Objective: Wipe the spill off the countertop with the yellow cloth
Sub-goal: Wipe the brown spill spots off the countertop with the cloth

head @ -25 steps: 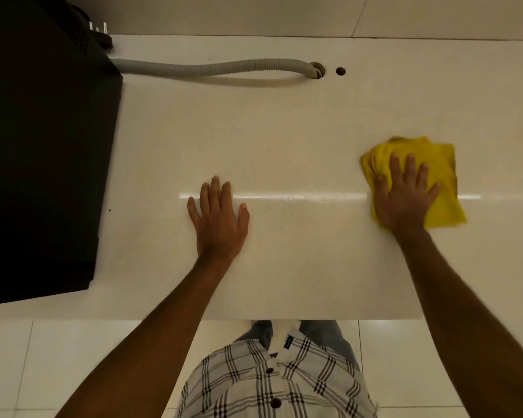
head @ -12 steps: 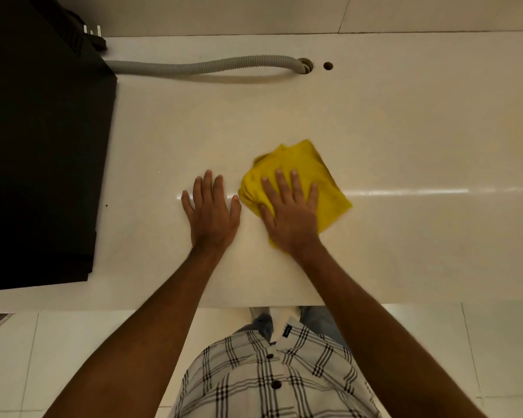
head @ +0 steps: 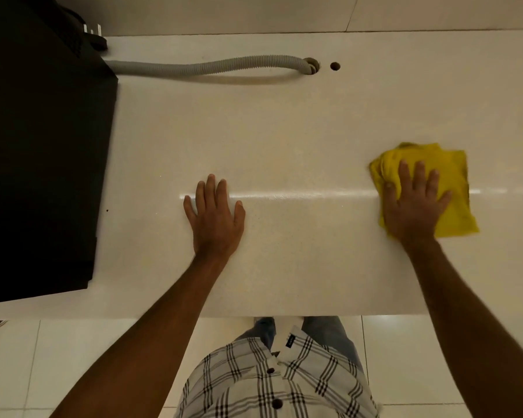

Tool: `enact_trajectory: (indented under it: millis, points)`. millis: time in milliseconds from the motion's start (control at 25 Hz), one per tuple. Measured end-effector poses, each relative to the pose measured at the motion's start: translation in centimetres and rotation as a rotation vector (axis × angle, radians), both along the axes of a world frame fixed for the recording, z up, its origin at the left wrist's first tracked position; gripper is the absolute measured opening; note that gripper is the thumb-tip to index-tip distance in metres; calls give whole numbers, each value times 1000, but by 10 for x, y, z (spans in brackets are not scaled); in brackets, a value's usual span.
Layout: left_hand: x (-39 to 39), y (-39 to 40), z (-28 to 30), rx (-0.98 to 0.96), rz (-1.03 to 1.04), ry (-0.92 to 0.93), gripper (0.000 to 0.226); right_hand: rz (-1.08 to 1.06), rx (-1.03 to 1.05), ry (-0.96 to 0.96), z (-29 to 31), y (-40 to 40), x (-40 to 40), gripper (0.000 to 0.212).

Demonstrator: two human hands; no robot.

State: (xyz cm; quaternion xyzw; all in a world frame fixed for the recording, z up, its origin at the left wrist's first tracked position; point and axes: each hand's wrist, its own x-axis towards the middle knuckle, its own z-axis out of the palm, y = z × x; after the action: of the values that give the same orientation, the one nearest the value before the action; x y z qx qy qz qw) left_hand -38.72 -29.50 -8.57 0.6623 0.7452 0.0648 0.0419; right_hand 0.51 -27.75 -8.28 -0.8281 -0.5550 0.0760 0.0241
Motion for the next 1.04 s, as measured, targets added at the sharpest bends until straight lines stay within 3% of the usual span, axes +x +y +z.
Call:
enact_trajectory:
  millis: [200, 360, 520, 800, 920, 1040]
  points:
    - [0, 1, -2, -2, 8, -5, 61, -17, 29, 61, -1, 119, -61, 67]
    - [-2, 4, -5, 16, 11, 13, 60, 227, 11, 98, 1, 146, -182, 66]
    - [-2, 2, -4, 31, 16, -4, 56, 615, 0, 65, -5, 76, -243, 66]
    - [-2, 2, 3, -6, 20, -43, 55, 430, 30, 34, -9, -99, -170, 65]
    - [-3, 2, 6, -25, 19, -83, 56, 542, -31, 42, -8, -156, -199, 69]
    - [-11, -2, 12, -15, 20, -235, 56, 734, -34, 75, -5, -154, -235, 69]
